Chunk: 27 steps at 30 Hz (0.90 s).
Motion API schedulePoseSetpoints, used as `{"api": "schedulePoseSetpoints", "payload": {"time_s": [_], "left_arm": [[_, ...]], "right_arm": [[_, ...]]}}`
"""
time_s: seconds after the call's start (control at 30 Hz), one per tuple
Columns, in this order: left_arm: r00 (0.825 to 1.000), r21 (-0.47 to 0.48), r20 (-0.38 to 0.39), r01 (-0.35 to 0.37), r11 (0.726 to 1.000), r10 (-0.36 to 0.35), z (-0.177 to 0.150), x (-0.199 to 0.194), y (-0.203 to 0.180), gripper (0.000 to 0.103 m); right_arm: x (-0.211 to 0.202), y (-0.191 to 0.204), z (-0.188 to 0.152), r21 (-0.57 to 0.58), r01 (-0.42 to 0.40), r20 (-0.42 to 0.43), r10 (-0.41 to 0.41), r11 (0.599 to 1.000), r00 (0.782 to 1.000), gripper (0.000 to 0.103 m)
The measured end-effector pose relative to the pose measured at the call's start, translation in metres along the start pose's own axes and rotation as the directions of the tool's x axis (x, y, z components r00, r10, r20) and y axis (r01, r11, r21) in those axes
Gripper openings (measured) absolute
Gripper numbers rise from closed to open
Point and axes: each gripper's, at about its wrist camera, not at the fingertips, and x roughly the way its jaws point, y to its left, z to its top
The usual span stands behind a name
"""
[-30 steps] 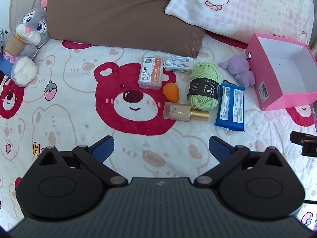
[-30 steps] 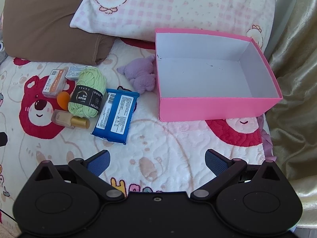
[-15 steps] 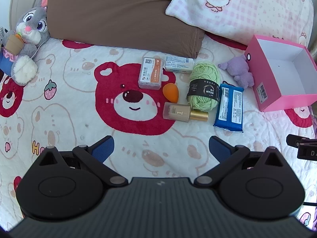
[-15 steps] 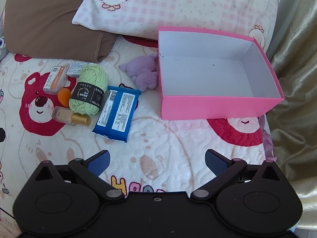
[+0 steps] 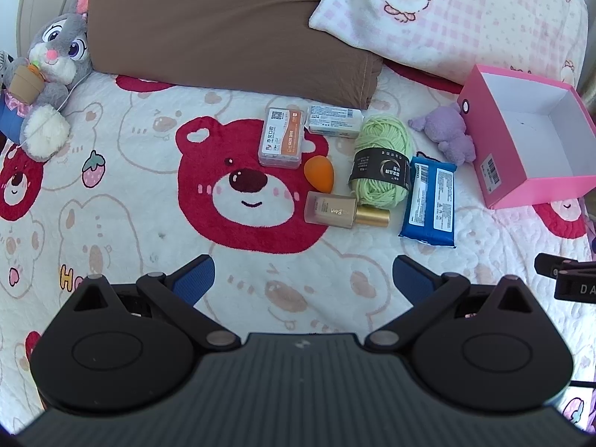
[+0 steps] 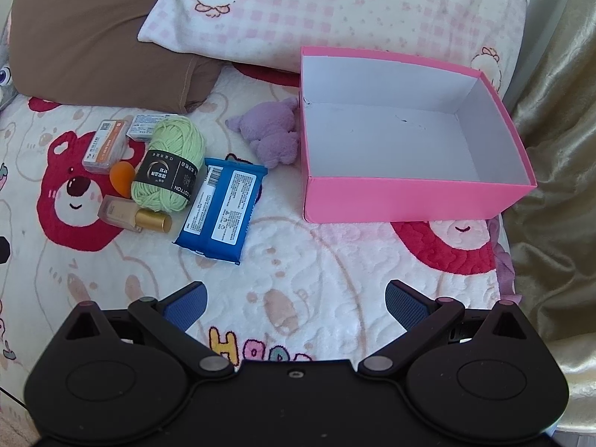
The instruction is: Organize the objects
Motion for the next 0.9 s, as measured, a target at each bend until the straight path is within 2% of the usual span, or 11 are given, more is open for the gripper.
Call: {"api": "schedulePoseSetpoints", "payload": {"time_s": [0.13, 0.27, 0.37, 0.47, 0.53, 0.63, 0.7, 0.8, 0.9], "left_arm": [[1.0, -0.006, 0.009, 0.008, 1.0, -0.008, -0.003, 0.001, -0.007, 0.103], [0.996, -0.054, 0.054, 0.07, 0.996, -0.067, -0.005, -0.007, -0.003, 0.103], [0.992, -0.056, 0.095, 0.09, 0.994, -0.084, -0.005, -0.012, -0.002, 0.103], [0.988, -0.016, 0.13, 0.093, 0.996, -0.09, 0.002, -0.009, -0.012, 0.103], [0.987, 0.015, 0.133, 0.09, 0.996, -0.092, 0.009, 0.002, -0.023, 0.103], [0.988, 0.072, 0.134, 0.066, 0.995, -0.076, 0.016, 0.025, -0.045, 0.103], [0.99, 0.098, 0.115, 0.077, 0.992, -0.088, 0.018, 0.044, -0.059, 0.103], [0.983, 0.104, 0.086, 0.152, 0.983, -0.162, 0.017, 0.072, -0.073, 0.101], [0.969, 0.092, 0.06, 0.235, 0.968, -0.241, 0.013, 0.099, -0.083, 0.1]], "right_arm": [[0.0, -0.001, -0.001, -0.004, 0.002, 0.003, -0.002, 1.0, 1.0, 0.103], [-0.009, -0.001, -0.002, -0.017, -0.002, 0.02, 0.003, 1.0, 1.0, 0.103], [-0.022, 0.001, -0.003, -0.076, -0.04, 0.106, 0.048, 0.996, 0.993, 0.103], [-0.021, 0.001, -0.006, -0.128, -0.086, 0.197, 0.11, 0.988, 0.974, 0.103], [-0.011, 0.0, -0.009, -0.139, -0.12, 0.255, 0.152, 0.983, 0.955, 0.103], [0.012, 0.003, -0.011, -0.179, -0.155, 0.244, 0.196, 0.972, 0.95, 0.102], [0.029, 0.009, -0.013, -0.205, -0.199, 0.23, 0.245, 0.958, 0.942, 0.102], [0.05, 0.019, -0.016, -0.27, -0.237, 0.237, 0.303, 0.933, 0.923, 0.102], [0.068, 0.029, -0.02, -0.358, -0.175, 0.296, 0.289, 0.917, 0.91, 0.102]]}}
